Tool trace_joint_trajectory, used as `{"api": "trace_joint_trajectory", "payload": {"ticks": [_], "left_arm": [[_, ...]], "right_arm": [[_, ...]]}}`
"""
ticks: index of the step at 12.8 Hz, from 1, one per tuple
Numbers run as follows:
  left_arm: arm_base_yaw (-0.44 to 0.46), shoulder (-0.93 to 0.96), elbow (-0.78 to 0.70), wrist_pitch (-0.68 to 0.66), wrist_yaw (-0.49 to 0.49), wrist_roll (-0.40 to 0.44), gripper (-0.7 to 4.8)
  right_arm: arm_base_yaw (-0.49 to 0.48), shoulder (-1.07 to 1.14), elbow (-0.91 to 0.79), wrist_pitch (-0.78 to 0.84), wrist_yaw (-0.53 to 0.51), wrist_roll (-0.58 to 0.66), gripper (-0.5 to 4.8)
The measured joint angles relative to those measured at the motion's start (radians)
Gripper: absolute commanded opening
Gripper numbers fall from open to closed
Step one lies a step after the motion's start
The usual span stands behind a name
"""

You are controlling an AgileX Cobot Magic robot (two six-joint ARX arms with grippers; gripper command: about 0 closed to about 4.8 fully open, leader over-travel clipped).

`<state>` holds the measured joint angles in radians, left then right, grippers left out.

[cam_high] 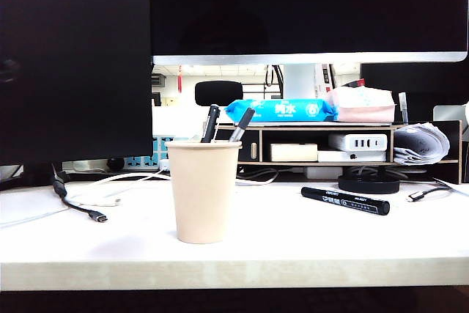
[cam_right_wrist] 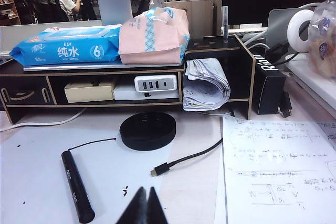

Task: Pick up the marker and insert it into the paper cup.

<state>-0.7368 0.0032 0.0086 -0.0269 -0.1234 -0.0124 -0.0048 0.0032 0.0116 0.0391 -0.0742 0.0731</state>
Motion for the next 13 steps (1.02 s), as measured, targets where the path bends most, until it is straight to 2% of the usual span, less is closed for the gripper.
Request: {"api": "trace_joint_trajectory", "payload": {"ticks": [2,4,8,13], "left_arm": [[-0.119,0.0,0.0,0.0,0.011,0.0,-0.04],[-0.117,0.0,0.0,0.0,0.031,0.0,-0.04],[-0.022,0.0,0.0,0.0,0.034,0.0,-0.04],[-0.022,0.0,0.0,0.0,0.035,0.0,-0.04]], "right_arm": [[0.0,0.0,0.0,0.0,0.0,0.0,-0.05],[0.0,0.0,0.0,0.0,0.0,0.0,-0.05],[0.0,0.0,0.0,0.0,0.0,0.0,-0.05],[0.0,0.0,0.0,0.0,0.0,0.0,-0.06]]}}
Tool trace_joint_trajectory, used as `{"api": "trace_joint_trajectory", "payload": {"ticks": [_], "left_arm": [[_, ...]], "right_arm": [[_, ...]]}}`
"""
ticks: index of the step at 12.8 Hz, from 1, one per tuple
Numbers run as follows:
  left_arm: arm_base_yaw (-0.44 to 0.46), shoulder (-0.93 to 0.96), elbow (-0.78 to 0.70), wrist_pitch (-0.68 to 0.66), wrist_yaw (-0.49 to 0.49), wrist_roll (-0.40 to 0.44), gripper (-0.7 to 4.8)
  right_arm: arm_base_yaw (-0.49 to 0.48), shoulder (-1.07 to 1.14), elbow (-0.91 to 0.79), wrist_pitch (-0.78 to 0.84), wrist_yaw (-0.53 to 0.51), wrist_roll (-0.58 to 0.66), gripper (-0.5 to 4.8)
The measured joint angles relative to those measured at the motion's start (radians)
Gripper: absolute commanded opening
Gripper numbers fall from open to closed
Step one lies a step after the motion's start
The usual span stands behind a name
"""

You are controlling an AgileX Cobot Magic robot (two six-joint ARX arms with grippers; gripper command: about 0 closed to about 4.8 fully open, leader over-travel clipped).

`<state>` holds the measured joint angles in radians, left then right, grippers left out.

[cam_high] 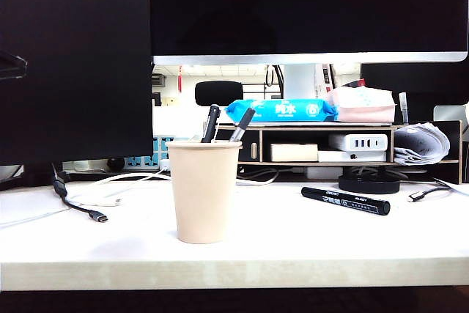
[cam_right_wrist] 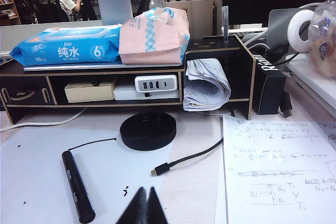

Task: Pick up the marker and insert it into the paper cup.

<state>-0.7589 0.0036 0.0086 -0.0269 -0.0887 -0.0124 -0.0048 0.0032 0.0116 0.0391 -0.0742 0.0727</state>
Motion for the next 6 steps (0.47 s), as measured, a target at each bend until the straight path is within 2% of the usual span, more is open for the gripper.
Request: {"api": "trace_joint_trajectory", "payload": {"ticks": [1,4,6], "left_arm": [[0.0,0.0,0.0,0.0,0.0,0.0,-0.04],[0.0,0.0,0.0,0.0,0.0,0.0,-0.04],[0.0,0.0,0.0,0.0,0.0,0.0,-0.04]], "right_arm": [[0.0,0.0,0.0,0.0,-0.003,0.01,-0.06],[0.0,0.0,0.003,0.015,-0.014,0.274,-0.06],[0.0,0.0,0.013,0.034,-0.058,0.339,-0.06]]}}
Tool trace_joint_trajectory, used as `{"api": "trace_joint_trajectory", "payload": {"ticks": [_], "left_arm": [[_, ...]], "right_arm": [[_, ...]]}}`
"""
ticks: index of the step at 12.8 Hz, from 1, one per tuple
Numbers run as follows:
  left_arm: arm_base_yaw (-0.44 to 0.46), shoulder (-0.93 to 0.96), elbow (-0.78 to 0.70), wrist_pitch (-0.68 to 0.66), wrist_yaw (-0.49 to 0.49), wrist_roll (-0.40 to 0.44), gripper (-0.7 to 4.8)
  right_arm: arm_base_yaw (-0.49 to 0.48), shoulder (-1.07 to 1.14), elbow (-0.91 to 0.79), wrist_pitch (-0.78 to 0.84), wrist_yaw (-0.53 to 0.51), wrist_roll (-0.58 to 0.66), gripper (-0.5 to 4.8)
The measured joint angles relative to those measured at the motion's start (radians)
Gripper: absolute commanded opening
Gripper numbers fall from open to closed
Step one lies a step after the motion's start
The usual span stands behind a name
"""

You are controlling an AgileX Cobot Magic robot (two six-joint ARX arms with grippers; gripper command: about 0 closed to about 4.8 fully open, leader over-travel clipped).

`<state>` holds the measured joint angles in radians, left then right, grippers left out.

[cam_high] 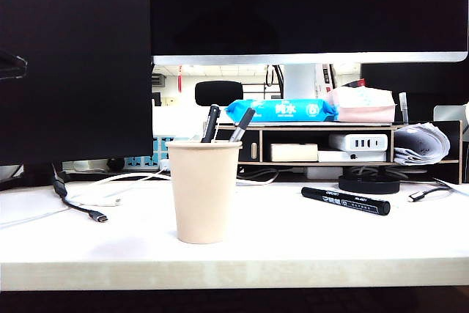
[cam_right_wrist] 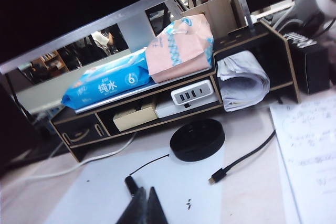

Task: Pick up the marker and insert it into the paper cup.

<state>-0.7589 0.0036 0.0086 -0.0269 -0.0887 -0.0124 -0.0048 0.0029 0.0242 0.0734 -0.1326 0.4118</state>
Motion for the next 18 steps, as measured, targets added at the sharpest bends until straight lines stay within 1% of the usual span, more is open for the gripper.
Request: {"api": "trace_joint_trajectory", "payload": {"ticks": [1,2,3,4,5,6,7,8,10,11,12,13,14,16,18], "left_arm": [[0.0,0.0,0.0,0.0,0.0,0.0,-0.04],[0.0,0.0,0.0,0.0,0.0,0.0,-0.04],[0.0,0.0,0.0,0.0,0.0,0.0,-0.04],[0.0,0.0,0.0,0.0,0.0,0.0,-0.04],[0.0,0.0,0.0,0.0,0.0,0.0,-0.04],[-0.001,0.0,0.0,0.0,0.0,0.0,-0.04],[-0.001,0.0,0.0,0.0,0.0,0.0,-0.04],[-0.001,0.0,0.0,0.0,0.0,0.0,-0.04],[-0.001,0.0,0.0,0.0,0.0,0.0,-0.04],[-0.001,0.0,0.0,0.0,0.0,0.0,-0.04],[-0.001,0.0,0.0,0.0,0.0,0.0,-0.04],[-0.001,0.0,0.0,0.0,0.0,0.0,-0.04],[-0.001,0.0,0.0,0.0,0.0,0.0,-0.04],[-0.001,0.0,0.0,0.0,0.0,0.0,-0.04],[-0.001,0.0,0.0,0.0,0.0,0.0,-0.04]], "right_arm": [[0.0,0.0,0.0,-0.003,-0.081,0.029,-0.06],[0.0,0.001,0.022,-0.043,-0.145,0.033,-0.06],[0.0,0.167,0.267,-0.244,-0.131,-0.115,-0.06],[0.0,0.271,0.343,-0.287,-0.132,-0.145,-0.06],[0.001,0.42,0.447,-0.327,-0.138,-0.182,-0.06],[0.068,0.789,0.7,-0.408,-0.155,-0.313,-0.06],[0.111,0.904,0.783,-0.446,-0.155,-0.36,-0.06],[0.192,1.089,0.91,-0.486,-0.154,-0.448,-0.06],[0.261,1.291,1.034,-0.533,-0.155,-0.528,-0.06],[0.28,1.388,1.098,-0.54,-0.153,-0.557,-0.06],[0.295,1.519,1.194,-0.595,-0.132,-0.602,-0.06],[0.304,1.573,1.234,-0.632,-0.119,-0.616,-0.06],[0.307,1.671,1.316,-0.71,-0.106,-0.628,-0.06],[0.306,1.787,1.418,-0.78,-0.091,-0.669,-0.06],[0.306,1.868,1.487,-0.817,-0.053,-0.682,-0.06]]}}
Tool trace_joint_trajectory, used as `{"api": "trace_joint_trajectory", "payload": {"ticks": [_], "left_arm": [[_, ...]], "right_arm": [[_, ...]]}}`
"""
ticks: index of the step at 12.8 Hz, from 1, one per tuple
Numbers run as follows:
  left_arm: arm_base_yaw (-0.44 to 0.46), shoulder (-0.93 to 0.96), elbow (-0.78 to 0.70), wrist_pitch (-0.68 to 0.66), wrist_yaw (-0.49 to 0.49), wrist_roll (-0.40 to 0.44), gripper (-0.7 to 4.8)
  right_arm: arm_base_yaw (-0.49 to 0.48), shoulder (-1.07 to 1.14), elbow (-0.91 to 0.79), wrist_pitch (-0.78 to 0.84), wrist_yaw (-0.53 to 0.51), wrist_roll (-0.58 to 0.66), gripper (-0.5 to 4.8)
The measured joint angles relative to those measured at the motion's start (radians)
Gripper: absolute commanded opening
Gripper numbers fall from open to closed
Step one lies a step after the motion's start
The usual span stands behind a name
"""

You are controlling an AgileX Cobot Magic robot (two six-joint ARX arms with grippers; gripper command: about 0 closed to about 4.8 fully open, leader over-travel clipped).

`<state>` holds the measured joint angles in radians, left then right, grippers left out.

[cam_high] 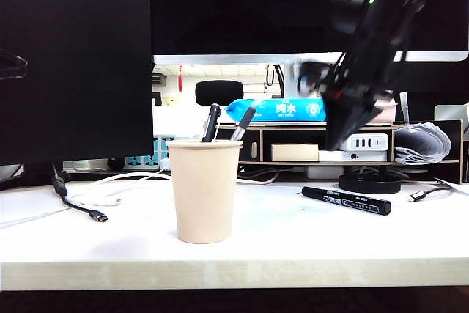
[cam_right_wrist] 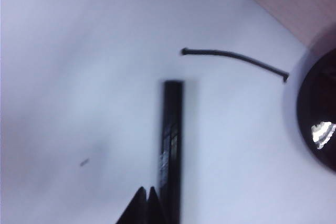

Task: Pick up the marker and insert it into the paper cup.

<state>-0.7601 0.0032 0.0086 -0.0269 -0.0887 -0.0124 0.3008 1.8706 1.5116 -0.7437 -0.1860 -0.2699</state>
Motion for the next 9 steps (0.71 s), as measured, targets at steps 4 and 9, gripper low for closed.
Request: {"api": "trace_joint_trajectory", "payload": {"ticks": [4,9], "left_arm": [[0.0,0.0,0.0,0.0,0.0,0.0,-0.04],[0.0,0.0,0.0,0.0,0.0,0.0,-0.04]], "right_arm": [[0.008,0.074,0.056,0.004,0.003,-0.047,-0.05],[0.007,0.074,0.057,0.118,-0.009,-0.054,1.19]]}}
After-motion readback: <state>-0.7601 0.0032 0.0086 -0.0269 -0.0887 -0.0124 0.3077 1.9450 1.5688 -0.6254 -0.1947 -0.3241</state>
